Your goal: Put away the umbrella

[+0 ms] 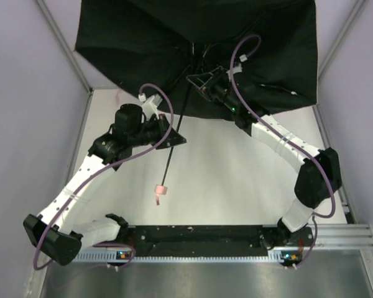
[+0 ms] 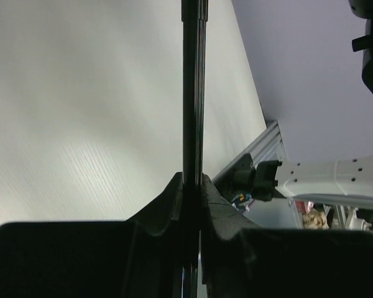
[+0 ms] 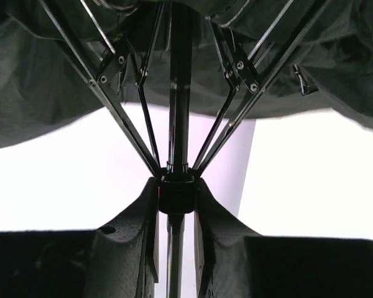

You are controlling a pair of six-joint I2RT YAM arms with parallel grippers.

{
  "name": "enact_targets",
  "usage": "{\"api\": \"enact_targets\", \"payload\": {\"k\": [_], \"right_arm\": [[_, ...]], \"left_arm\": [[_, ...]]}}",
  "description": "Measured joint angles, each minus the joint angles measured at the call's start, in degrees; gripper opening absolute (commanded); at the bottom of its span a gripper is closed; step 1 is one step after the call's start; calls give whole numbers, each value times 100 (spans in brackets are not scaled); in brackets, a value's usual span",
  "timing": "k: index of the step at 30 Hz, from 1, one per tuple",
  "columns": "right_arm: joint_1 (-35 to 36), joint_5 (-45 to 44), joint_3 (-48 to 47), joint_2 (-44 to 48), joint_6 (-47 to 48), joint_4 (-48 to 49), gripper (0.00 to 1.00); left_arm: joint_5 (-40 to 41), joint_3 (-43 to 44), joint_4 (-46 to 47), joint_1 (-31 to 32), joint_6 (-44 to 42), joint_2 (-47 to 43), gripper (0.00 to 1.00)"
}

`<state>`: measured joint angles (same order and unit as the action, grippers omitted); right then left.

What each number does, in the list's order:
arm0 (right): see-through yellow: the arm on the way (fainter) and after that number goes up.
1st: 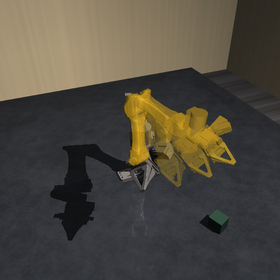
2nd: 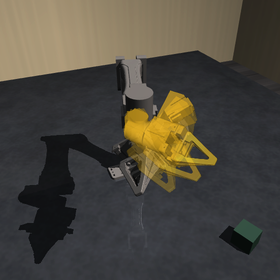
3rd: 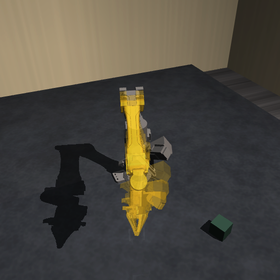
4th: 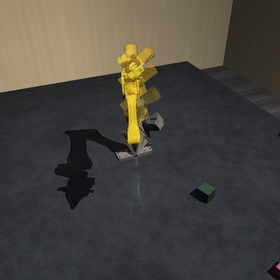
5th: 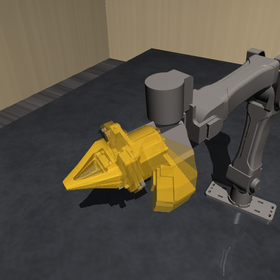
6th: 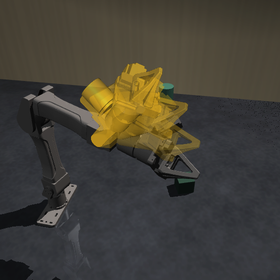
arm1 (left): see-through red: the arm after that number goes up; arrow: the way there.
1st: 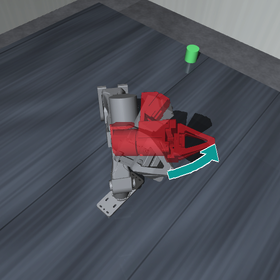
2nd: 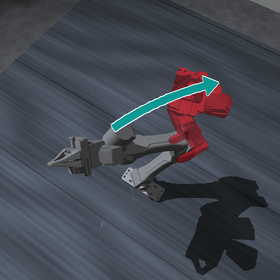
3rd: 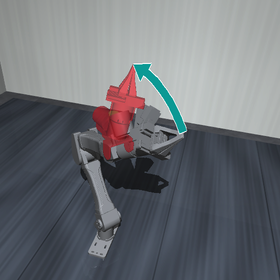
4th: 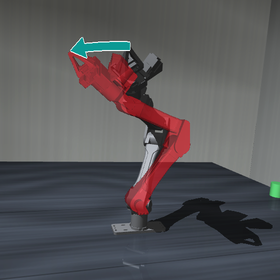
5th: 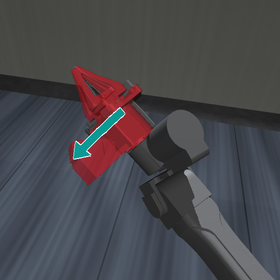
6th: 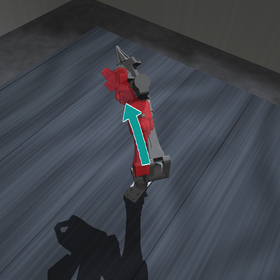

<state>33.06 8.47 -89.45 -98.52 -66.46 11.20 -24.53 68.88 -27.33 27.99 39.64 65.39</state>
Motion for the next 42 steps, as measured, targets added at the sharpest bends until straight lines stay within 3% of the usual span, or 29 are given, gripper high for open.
{"api": "enact_targets", "payload": {"k": [3, 8, 16, 25, 29, 33, 36, 39, 42], "right_arm": [[20, -286, 1150, 577, -385, 452, 0], [0, -466, 1587, 769, -796, 686, 0], [-199, -245, 1263, 708, -1027, 789, 0], [-446, 603, 258, 306, -859, 527, 0], [-544, 892, 227, 286, -789, 345, 0], [-439, 649, 1113, 597, -1023, 730, 0], [120, 599, 2033, 1062, -1259, 800, 0], [605, 841, 2310, 1246, -1110, 673, 0], [435, 1051, 2350, 1182, -920, 455, 0]], "left_arm": [[-221, 2, -313, 11, -79, 0, 0], [-273, 46, -363, 9, -87, 2, 0], [-133, 162, 39, -17, -92, 4, 0], [9, 236, 492, -42, -90, 4, 0], [9, 238, 498, -42, -85, 4, 0], [-17, 236, 173, -46, -83, 4, 0], [170, 236, 127, -79, -70, 81, 0], [219, 289, 304, -111, -48, 509, 0], [175, 341, 529, -118, -7, 944, 0]]}}
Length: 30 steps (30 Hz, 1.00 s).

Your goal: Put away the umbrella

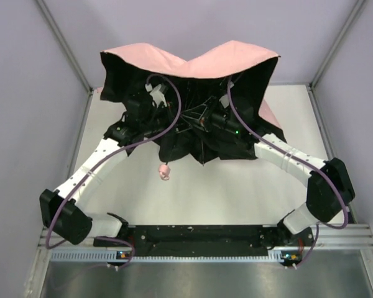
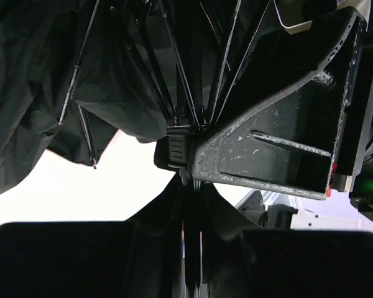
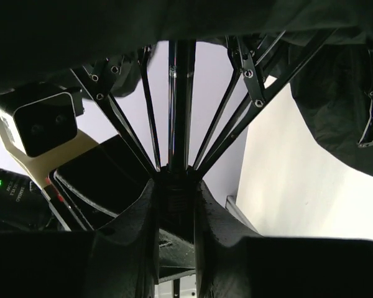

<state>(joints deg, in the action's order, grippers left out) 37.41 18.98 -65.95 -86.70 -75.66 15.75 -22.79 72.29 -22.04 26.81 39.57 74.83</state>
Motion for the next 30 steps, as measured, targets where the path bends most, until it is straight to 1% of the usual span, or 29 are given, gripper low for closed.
{"api": "enact_targets", "payload": {"k": [1, 3, 4, 5, 6, 8, 13, 16, 19, 21, 24, 26, 28, 29, 30], "right_arm": [[-85, 103, -2, -31, 33, 0, 0], [-254, 358, -28, -125, 114, 94, 0], [-343, 560, -70, -162, 184, 120, 0], [-472, 640, -98, -181, 208, 149, 0], [-592, 774, -170, -245, 210, 247, 0], [-798, 1012, -391, -433, 184, 527, 0], [-1036, 1331, -903, -774, 153, 894, 0], [-1058, 1488, -1158, -942, 153, 1180, 0], [-1054, 1681, -1220, -1016, 151, 1432, 0], [-1054, 1788, -1222, -1054, 144, 1580, 0], [-1054, 1915, -1222, -1110, 114, 1762, 0], [-1054, 1971, -1222, -1147, 83, 1902, 0], [-1043, 1974, -1222, -1167, 37, 1985, 0], [-1038, 1974, -1220, -1172, 13, 2017, 0], [-1029, 1961, -1222, -1172, -2, 2046, 0]], "left_arm": [[-4, 0, 92, 22, 15, 87, 9], [404, -87, 299, 339, -7, 81, 35], [708, -179, 334, 522, -87, -13, 56], [846, -308, 380, 682, -205, -170, 72], [968, -437, 424, 804, -330, -356, 73], [1141, -767, 525, 1010, -520, -883, 74], [1499, -1899, 1075, 1003, -780, -2474, 67], [1493, -2514, 1445, 1001, -671, -3082, 70], [1482, -2771, 1779, 1005, -417, -3176, 74], [1469, -2787, 2002, 1005, -258, -3049, 75], [1357, -2782, 2446, 1001, -83, -2763, 75], [1248, -2734, 2658, 1001, 7, -2546, 69], [1080, -2586, 2830, 1001, 103, -2208, 56], [999, -2498, 2857, 1001, 125, -2041, 46], [918, -2406, 2883, 1001, 140, -1864, 33]]}}
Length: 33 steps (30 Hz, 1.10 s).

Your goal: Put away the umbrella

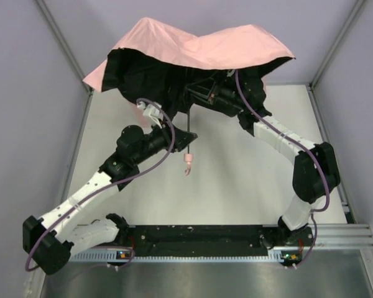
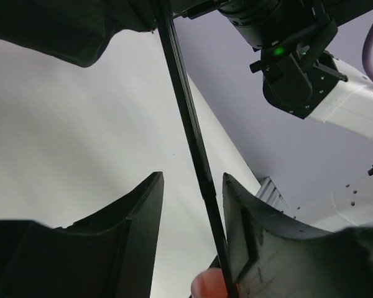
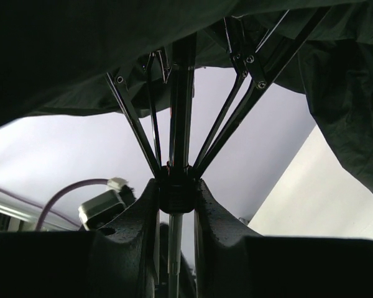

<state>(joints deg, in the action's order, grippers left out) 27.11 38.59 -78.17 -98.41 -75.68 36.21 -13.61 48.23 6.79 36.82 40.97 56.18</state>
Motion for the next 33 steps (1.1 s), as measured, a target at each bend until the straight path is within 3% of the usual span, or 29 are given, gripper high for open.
{"api": "enact_targets", "payload": {"k": [1, 2, 3, 10, 16, 20, 21, 23, 25, 27, 30, 33], "right_arm": [[7, -20, 0, 0, -7, 26, 0], [22, -61, 0, 0, -11, 42, 0], [37, -116, 0, 0, 9, 46, 0], [188, -706, 48, 52, 219, -107, 0], [634, -1578, 879, 483, 177, 24, 0], [688, -1762, 1080, 542, 109, 63, 0], [688, -1766, 1082, 542, 107, 57, 0], [680, -1751, 1080, 542, 109, 68, 0], [656, -1648, 1058, 531, 103, 52, 0], [599, -1451, 992, 459, 90, -11, 0], [444, -1016, 678, 142, 92, -31, 0], [122, -544, 396, -133, 116, -48, 0]], "left_arm": [[-55, 66, -2, 0, -2, 133, 21], [-103, 138, -7, 0, -11, 273, 2], [-151, 190, -24, 0, -52, 380, 0], [323, 317, -339, -57, 68, 485, 0], [341, 1202, -636, -372, 74, 1185, 0], [306, 1298, -800, -450, 63, 1261, 0], [275, 1298, -815, -463, 63, 1261, 6], [190, 1296, -809, -490, 74, 1257, 33], [103, 1213, -682, -492, 42, 1204, 48], [70, 986, -509, -492, -52, 994, 52], [11, 507, -588, -492, -179, 339, 48], [-76, 223, -953, -518, -380, -435, 58]]}}
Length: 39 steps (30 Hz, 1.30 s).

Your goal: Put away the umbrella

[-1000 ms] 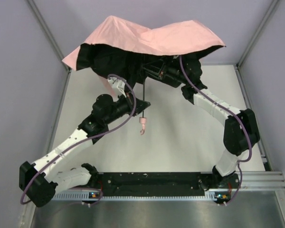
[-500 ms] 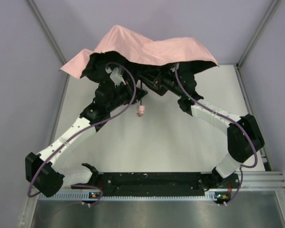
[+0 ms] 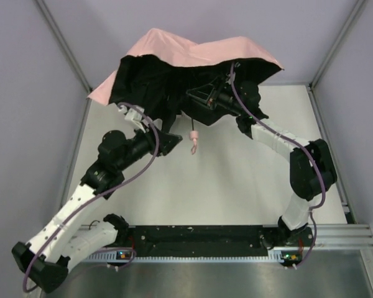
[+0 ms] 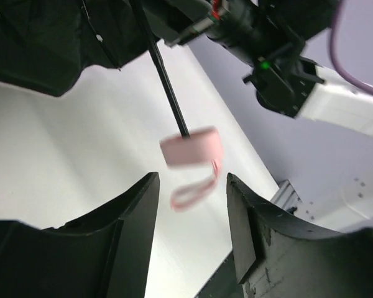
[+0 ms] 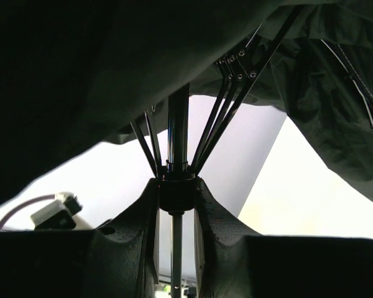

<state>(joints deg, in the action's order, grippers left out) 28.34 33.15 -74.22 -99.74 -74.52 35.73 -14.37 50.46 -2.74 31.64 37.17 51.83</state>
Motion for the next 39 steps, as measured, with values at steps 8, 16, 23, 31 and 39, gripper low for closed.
{"api": "enact_targets", "payload": {"k": [8, 16, 23, 31, 39], "right_arm": [[-688, 297, -2, -79, -162, 297, 0], [-590, 452, 256, -48, -125, 466, 0], [-557, 450, 260, -35, 2, 409, 0], [-481, 289, 420, 219, -28, 415, 0], [-413, 70, 461, 289, 63, 487, 0]], "left_arm": [[-190, -219, -85, -11, 535, -953, 71], [-890, 520, 1091, -13, 1067, 1427, 55], [-1274, 564, 1443, 11, 1309, 2260, 16], [-1353, 911, 1572, 13, 1281, 2610, 26], [-1239, 1158, 1519, -31, 1414, 2905, 0]]}}
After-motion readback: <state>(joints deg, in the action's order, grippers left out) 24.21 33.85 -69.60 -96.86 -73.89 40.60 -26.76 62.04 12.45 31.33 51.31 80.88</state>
